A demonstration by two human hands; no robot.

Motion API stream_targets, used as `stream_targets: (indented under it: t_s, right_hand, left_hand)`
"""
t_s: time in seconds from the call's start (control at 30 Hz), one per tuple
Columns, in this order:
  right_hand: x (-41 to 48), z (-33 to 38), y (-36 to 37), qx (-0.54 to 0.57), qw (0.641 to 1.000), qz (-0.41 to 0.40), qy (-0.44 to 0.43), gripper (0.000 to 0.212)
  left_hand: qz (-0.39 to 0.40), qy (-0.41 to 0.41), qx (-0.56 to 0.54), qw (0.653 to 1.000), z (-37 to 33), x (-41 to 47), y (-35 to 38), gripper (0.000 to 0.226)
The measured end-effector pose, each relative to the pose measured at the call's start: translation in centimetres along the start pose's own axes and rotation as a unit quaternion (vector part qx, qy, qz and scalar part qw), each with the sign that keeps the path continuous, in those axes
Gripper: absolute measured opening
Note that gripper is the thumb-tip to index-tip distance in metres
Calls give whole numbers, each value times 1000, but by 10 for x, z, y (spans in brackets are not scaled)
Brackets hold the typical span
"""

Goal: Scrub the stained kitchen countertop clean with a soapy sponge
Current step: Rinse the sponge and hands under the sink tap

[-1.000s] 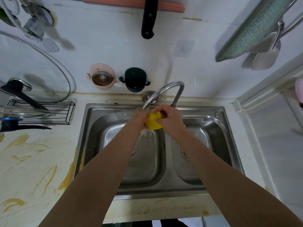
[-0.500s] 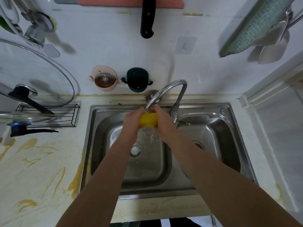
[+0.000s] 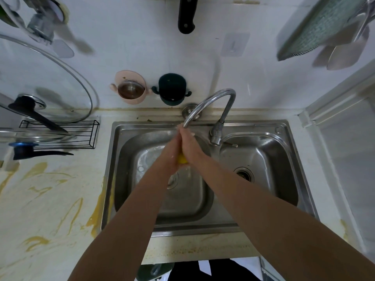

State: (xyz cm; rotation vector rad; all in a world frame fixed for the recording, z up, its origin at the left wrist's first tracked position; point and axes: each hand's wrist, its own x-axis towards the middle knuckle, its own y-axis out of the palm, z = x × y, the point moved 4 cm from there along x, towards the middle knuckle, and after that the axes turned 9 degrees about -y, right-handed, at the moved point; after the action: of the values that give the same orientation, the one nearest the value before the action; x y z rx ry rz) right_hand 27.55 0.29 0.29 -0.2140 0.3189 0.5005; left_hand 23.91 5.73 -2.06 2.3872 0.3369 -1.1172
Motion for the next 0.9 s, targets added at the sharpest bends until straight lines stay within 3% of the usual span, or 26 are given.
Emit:
stream_targets:
  t_s: [0.07, 0.17, 0.33, 0.47, 0.6, 0.77, 0.83, 0.9]
  right_hand:
    - [4, -2, -7, 17, 999, -39, 20, 44]
    - [10, -15, -32, -93, 993, -76, 18, 40]
    - [-8, -29, -43, -202, 977, 30, -54, 32]
    - [-9, -30, -44, -329, 938, -51, -101, 28]
    - [-10, -19, -47, -316, 939, -66, -121, 21]
    - [-8, -34, -72, -243, 965, -79, -59, 11]
    - [-13, -49, -90, -252, 964, -84, -26, 6]
    - [-20, -66, -102, -271, 961, -58, 2, 15]
  left_hand:
    - [2, -35, 4, 999, 1, 3, -8, 43]
    - [-12, -61, -59, 996, 5, 11, -23, 34]
    - [18, -42, -140, 989, 2, 11, -23, 23]
    - [63, -33, -78, 994, 8, 15, -3, 49]
    - [66, -56, -145, 986, 15, 23, -7, 70]
    - [1, -78, -157, 985, 23, 32, -35, 36]
    - [5, -93, -164, 982, 25, 31, -41, 39]
    - [11, -107, -181, 977, 27, 32, -43, 47]
